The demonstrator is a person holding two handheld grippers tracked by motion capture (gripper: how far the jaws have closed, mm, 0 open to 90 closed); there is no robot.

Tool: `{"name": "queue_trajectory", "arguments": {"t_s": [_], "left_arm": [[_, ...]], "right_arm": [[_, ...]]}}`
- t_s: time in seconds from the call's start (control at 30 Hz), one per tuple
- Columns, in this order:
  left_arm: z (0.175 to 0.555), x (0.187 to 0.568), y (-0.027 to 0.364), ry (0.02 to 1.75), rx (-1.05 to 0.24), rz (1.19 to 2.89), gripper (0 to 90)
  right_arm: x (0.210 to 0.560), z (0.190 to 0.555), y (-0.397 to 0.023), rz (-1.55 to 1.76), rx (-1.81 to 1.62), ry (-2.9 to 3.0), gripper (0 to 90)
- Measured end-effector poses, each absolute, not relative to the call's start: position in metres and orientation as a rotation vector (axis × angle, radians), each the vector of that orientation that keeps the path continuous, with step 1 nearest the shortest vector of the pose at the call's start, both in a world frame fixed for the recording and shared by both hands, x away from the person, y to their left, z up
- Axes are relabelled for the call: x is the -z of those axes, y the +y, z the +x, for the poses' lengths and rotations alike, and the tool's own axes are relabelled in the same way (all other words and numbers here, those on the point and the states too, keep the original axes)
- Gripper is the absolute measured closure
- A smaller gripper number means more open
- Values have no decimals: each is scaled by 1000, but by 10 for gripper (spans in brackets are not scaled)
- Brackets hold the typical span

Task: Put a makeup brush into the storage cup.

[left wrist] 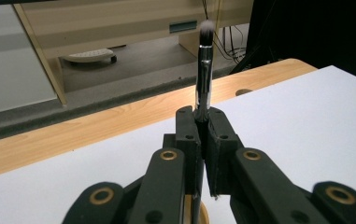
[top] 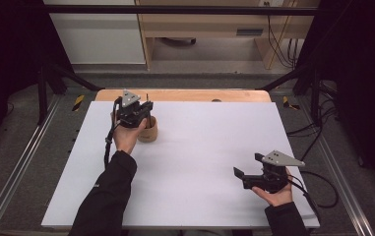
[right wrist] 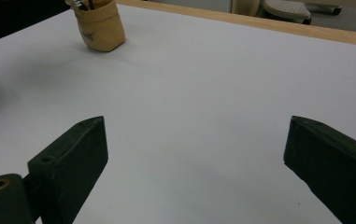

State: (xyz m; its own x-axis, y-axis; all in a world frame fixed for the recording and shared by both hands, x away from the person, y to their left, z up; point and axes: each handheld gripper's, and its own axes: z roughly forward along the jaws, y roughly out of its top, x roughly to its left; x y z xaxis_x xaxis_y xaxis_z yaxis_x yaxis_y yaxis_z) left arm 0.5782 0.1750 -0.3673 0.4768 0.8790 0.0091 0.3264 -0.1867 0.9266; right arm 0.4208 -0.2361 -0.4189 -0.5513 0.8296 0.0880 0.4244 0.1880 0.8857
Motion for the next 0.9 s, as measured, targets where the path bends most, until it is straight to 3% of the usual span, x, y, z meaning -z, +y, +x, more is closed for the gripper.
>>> {"name": "queue_trajectory", "arguments": {"t_s": [0.9], "left_arm": [[568,390,172,1042,-730,1762,852]], "right_arm": [[419,421,-235,1170,-1326,2058,75]]}}
